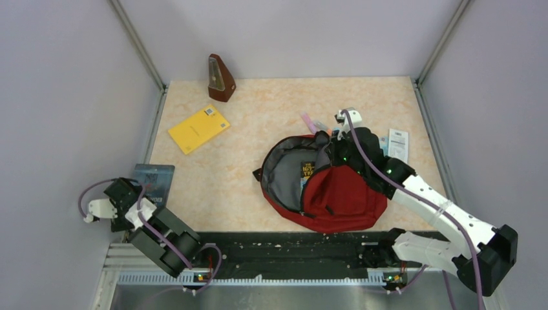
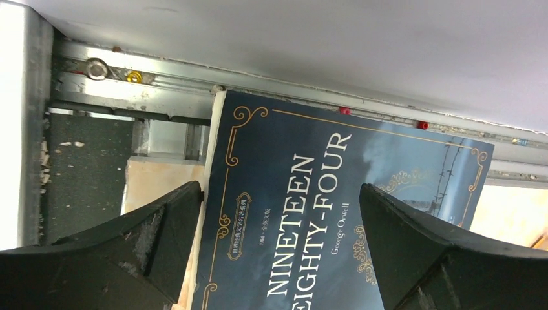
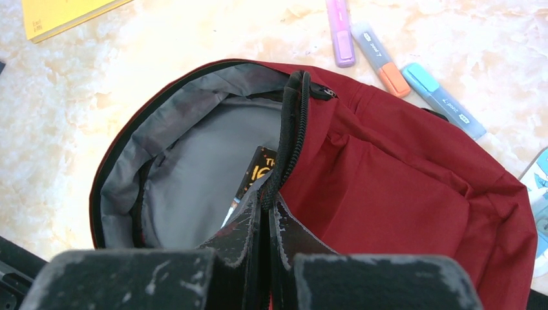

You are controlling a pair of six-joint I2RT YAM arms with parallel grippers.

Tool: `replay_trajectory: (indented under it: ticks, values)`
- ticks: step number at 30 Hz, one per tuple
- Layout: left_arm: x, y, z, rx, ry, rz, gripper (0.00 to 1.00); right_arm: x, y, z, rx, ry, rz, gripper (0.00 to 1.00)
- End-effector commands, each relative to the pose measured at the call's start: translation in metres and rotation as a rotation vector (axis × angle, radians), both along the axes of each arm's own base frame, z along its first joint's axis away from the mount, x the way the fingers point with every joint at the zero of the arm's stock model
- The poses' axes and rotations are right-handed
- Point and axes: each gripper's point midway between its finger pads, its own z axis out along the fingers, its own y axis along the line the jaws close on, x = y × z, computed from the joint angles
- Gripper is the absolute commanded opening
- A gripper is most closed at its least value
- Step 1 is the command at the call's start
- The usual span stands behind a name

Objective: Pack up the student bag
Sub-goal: Pick up the book from the center of the board.

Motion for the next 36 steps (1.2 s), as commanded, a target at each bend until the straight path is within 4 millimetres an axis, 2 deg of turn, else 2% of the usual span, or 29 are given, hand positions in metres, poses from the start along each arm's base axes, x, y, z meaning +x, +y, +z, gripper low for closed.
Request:
replay_trajectory:
  ticks: [1, 7, 14, 18, 25, 30, 36]
  values:
    - [0.025, 0.008, 0.009, 0.002, -0.089, -0.065, 0.95, 0.003, -0.01, 0.017, 0.009, -0.063, -0.031, 0.0]
    - [0.051, -0.006, 0.0, -0.041, -0.162, -0.191, 0.84, 0.003, -0.015, 0.022, -0.001, -0.079, -0.046, 0.0]
    - [0.097, -0.043, -0.003, -0.084, -0.172, -0.385, 0.76, 0.004, -0.014, 0.023, 0.005, -0.082, -0.049, 0.0]
    - [0.114, -0.059, 0.007, -0.058, -0.168, -0.45, 0.73, 0.005, -0.013, 0.023, 0.006, -0.08, -0.048, 0.0]
    - [0.089, -0.015, 0.03, 0.012, -0.176, -0.29, 0.8, 0.006, -0.01, 0.026, 0.021, -0.084, -0.041, 0.0]
    - [0.078, 0.006, 0.025, 0.001, -0.182, -0.222, 0.84, 0.008, -0.006, 0.024, 0.017, -0.074, -0.034, 0.0]
    - [0.086, 0.015, 0.009, -0.038, -0.184, -0.211, 0.84, 0.008, -0.008, 0.021, 0.005, -0.066, -0.042, 0.0]
